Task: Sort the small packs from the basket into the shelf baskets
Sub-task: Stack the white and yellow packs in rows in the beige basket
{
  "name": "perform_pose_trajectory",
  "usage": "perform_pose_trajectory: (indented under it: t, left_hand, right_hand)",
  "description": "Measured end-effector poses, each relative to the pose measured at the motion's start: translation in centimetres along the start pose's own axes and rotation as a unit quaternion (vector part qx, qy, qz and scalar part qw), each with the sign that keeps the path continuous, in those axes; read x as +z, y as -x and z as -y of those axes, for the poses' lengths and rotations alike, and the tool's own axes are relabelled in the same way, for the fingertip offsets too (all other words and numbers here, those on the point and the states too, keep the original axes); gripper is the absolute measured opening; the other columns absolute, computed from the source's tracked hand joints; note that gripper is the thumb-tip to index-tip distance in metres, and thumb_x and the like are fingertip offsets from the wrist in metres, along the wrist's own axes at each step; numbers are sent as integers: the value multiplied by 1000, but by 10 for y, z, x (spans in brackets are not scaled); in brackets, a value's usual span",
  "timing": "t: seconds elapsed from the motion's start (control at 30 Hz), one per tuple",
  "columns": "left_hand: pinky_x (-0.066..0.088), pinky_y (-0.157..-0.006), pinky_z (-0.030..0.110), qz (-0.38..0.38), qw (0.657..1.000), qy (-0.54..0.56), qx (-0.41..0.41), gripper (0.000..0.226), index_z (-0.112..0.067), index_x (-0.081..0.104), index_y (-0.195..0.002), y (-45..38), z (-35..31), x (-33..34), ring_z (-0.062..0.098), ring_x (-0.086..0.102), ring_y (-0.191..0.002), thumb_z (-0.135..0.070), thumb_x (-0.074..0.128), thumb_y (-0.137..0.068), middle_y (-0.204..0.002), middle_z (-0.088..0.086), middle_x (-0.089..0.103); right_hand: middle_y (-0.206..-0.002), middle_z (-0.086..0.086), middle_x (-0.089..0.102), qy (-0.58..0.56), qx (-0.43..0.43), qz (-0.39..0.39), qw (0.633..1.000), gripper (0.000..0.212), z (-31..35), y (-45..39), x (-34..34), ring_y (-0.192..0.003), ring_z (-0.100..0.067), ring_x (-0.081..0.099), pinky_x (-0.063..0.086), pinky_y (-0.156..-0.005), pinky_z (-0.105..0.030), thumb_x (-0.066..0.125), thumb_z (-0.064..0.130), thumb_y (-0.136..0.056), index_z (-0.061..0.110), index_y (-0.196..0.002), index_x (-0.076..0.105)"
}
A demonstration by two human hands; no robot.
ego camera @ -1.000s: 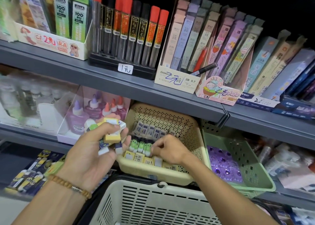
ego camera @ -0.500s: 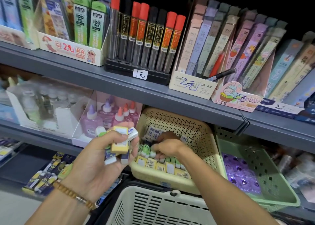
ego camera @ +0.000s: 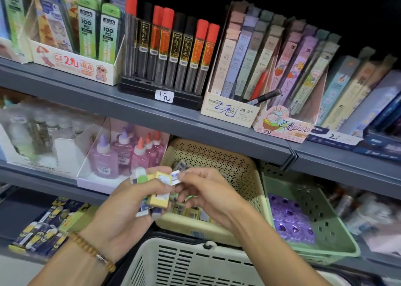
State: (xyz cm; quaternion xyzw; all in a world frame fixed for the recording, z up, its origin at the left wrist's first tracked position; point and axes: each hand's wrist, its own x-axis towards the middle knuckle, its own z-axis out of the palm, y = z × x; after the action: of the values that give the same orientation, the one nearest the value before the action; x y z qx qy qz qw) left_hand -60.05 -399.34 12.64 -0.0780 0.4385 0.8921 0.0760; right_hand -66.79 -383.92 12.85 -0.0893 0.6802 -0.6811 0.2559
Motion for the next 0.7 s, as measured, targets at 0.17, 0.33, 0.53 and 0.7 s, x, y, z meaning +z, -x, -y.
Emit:
perform_pose_trajectory:
  t: [0.17,0.33,0.53,0.7]
  left_hand:
    - [44,-55,31,-47,999,-6,10,47,-3,70,-100,-1,1,4,25,52,-72,-10,77,-54,-87,19,56]
    - [50,-50,28,-56,998,29,-9,38,-5,72,-88,-2,0,2,22,56,-63,-19,81,-54,-80,15,57]
    - [50,-41,25,-87,993,55,-55,39,1,63,-89,-15,-10,-3,24,50,-62,-24,70,-60,-74,16,53]
    - [48,-34,24,-109,990,59,-69,29,2,57,-83,-23,-14,-5,26,46,-61,-27,60,-81,-72,17,50]
  right_hand:
    - [-88,-22,74,-90,32,-149,984,17,-2,1,-41,-73,-23,74,56,-54,-20,58,6,-94,-5,-102,68]
    - [-63,-7,72,77,18,-295,952,13,-7,-18,-75,-53,-15,67,54,-48,-23,58,6,-96,11,-90,68]
    - [-65,-7,69,143,34,-259,955,16,-13,-61,-66,-53,-14,62,54,-54,-25,53,10,-99,19,-96,65]
    - [-77,-7,69,131,52,-215,966,16,-13,-94,-53,-62,-12,68,60,-63,-23,53,8,-99,16,-98,67]
